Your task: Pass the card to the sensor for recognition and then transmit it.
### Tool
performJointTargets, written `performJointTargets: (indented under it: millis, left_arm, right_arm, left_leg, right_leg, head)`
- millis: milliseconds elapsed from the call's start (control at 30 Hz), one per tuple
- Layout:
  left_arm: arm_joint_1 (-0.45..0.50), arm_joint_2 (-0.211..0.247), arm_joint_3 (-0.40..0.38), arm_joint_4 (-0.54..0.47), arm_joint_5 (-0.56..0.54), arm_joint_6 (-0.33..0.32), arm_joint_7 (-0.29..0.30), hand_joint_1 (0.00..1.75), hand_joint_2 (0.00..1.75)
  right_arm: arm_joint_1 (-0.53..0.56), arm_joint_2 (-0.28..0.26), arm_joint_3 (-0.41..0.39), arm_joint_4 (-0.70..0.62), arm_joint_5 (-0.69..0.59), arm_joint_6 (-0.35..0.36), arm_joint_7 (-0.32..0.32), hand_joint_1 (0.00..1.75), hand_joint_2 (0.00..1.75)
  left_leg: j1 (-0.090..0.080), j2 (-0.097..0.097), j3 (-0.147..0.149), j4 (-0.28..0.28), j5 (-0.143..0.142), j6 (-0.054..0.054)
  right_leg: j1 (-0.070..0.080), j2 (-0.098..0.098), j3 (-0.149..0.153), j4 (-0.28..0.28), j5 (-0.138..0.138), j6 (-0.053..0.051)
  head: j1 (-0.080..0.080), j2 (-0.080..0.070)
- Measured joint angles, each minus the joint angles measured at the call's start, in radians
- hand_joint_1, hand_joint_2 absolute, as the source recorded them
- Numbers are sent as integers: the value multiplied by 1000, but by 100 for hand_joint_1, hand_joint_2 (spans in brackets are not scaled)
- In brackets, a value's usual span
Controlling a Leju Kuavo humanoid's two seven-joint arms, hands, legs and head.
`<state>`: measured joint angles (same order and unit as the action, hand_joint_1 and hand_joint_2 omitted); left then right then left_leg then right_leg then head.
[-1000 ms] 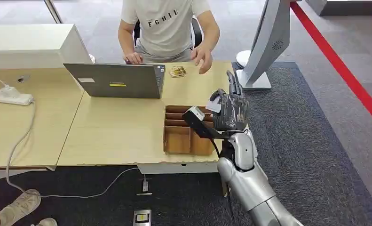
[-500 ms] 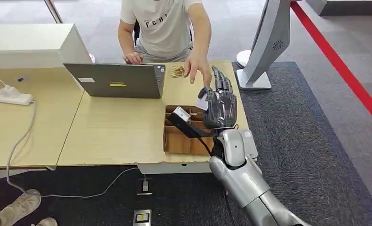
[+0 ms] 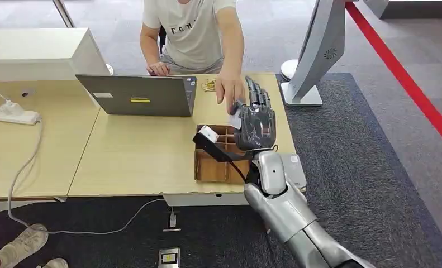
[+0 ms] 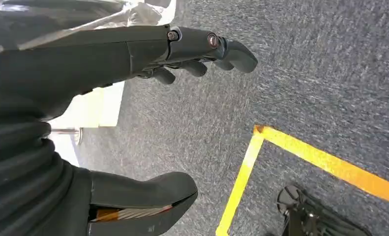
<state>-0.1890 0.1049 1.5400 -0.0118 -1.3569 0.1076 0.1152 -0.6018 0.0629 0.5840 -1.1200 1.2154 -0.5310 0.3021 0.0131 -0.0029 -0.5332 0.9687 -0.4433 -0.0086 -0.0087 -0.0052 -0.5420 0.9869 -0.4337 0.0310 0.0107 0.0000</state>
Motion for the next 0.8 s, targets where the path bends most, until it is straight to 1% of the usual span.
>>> performJointTargets:
  millis: [367, 400, 433, 700, 800]
  left_arm:
    - [1, -1, 0, 0, 18, -24, -14, 0, 175]
    - [1, -1, 0, 0, 18, -26, -14, 0, 175]
    - [1, -1, 0, 0, 18, -26, -15, 0, 175]
    - [2, -1, 0, 0, 24, -35, -21, 0, 175]
    - [3, -1, 0, 0, 29, -34, -20, 0, 175]
  right_arm:
    - [-21, 2, 13, 29, 66, 12, 44, 175, 175]
    - [-21, 3, 14, 32, 67, 12, 45, 42, 175]
    - [-21, 2, 15, 33, 67, 12, 45, 0, 175]
    - [-14, 0, 17, 35, 72, 11, 58, 0, 175]
    - [-3, -3, 17, 34, 49, 9, 44, 0, 175]
  left_leg:
    - [0, 0, 0, 0, 0, 0]
    - [0, 0, 0, 0, 0, 0]
    - [0, 0, 0, 0, 0, 0]
    - [0, 0, 0, 0, 0, 0]
    - [0, 0, 0, 0, 0, 0]
  right_leg:
    - [0, 0, 0, 0, 0, 0]
    - [0, 0, 0, 0, 0, 0]
    - [0, 0, 0, 0, 0, 0]
    - [0, 0, 0, 0, 0, 0]
    - [0, 0, 0, 0, 0, 0]
  head:
    - [0, 0]
    - [0, 0]
    - [0, 0]
    - [0, 0]
    - [0, 0]
